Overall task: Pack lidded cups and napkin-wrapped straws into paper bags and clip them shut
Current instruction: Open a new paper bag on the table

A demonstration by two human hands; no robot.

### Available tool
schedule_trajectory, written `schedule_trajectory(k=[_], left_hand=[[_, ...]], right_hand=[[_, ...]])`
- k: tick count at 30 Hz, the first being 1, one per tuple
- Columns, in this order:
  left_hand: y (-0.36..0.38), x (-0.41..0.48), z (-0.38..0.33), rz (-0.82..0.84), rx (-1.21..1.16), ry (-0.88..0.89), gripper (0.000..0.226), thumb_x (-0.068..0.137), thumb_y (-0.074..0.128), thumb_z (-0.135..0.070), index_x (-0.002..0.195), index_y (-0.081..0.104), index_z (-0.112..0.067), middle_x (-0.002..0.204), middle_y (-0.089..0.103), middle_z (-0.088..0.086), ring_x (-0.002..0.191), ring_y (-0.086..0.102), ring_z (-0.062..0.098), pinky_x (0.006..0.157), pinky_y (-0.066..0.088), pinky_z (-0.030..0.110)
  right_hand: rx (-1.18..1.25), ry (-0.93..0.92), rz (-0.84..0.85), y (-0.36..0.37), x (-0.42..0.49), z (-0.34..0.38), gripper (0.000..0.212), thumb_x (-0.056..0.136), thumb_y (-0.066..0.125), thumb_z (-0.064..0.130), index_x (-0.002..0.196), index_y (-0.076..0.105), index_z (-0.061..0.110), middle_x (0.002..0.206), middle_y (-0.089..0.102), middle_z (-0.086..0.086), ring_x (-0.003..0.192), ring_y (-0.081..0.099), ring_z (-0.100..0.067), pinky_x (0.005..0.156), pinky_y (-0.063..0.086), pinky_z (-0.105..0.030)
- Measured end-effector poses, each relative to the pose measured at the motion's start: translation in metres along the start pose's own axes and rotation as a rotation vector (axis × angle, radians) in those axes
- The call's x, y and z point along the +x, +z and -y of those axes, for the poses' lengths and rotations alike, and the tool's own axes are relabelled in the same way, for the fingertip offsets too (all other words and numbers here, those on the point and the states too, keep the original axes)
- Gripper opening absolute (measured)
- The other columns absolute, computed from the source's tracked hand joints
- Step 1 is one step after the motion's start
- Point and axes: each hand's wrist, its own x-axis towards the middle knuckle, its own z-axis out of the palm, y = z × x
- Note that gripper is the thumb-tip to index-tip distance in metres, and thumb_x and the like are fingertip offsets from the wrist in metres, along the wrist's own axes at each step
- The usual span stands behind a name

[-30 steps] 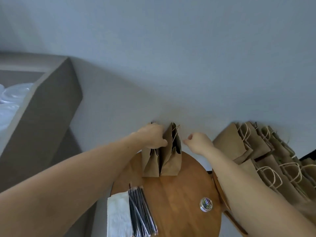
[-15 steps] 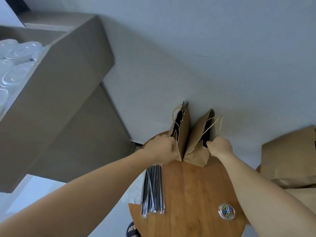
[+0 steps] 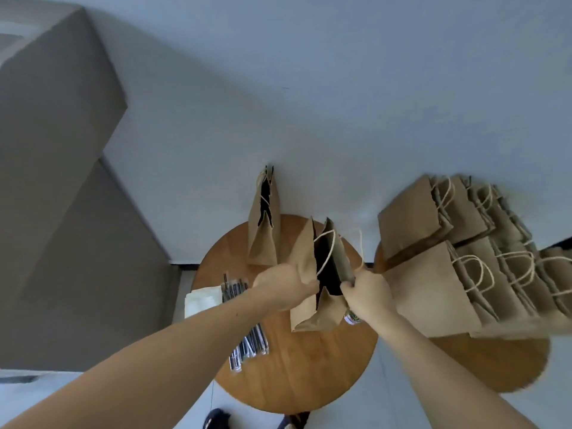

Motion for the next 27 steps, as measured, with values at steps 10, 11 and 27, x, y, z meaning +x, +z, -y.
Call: schedule_trajectory(k=[10,11,27], left_hand=[[0.095,-0.036,0.006,0.124,-0.009,-0.152,0.035,0.088,0.052,-0.048,0.105,0.053,-0.017,0.089,0.063,0.001,0.082,0.067,0.021,0.079,0.060,0.036],[0.100,-0.037,0.008,0.117,-0.036,-0.175,0.030,0.091,0.050,-0.044,0.104,0.056,-0.018,0.089,0.064,0.002,0.081,0.068,0.021,0.078,0.060,0.036],[0.118,-0.048,0.032,-0.042,-0.536,-0.492,0.026,0.097,0.049,-0.040,0.103,0.056,-0.016,0.083,0.069,0.011,0.055,0.068,0.021,0.059,0.062,0.032]], right_hand=[[-0.052,0.111,0.218,0.058,-0.089,-0.051,0.030,0.092,0.054,0.037,0.067,0.041,0.031,0.062,0.048,0.010,0.054,0.047,-0.003,0.047,0.025,-0.012],[-0.075,0.141,0.238,0.059,-0.089,-0.056,0.030,0.092,0.053,0.042,0.067,0.041,0.031,0.063,0.050,0.010,0.055,0.049,-0.004,0.048,0.028,-0.014],[0.013,-0.044,0.188,0.054,-0.053,-0.095,0.016,0.099,0.048,0.043,0.098,0.053,0.028,0.083,0.058,0.014,0.078,0.062,-0.010,0.073,0.056,-0.024]])
